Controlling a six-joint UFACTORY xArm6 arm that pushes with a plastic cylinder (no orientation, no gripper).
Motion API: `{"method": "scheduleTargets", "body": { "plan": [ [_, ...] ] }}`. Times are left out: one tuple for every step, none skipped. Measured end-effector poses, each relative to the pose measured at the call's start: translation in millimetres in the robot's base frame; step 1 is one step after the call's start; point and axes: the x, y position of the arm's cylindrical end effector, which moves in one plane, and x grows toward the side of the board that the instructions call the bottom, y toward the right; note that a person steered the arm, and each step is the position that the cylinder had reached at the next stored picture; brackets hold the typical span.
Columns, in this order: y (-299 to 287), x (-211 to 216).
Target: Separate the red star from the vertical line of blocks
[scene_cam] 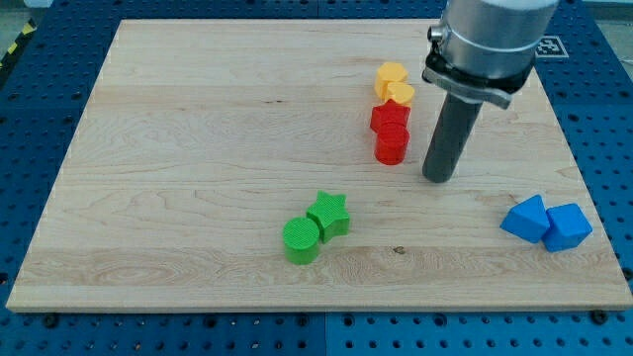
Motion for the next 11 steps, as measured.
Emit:
{"method": "scheduleTargets", "body": {
  "plan": [
    [0, -31],
    [1, -57],
    [-3, -58],
    [-20, -59],
    [-37, -59],
    [-48, -59],
    [-90, -59],
    [-98, -67],
    [-102, -72],
    [-131, -80],
    [-145, -89]
  ]
}}
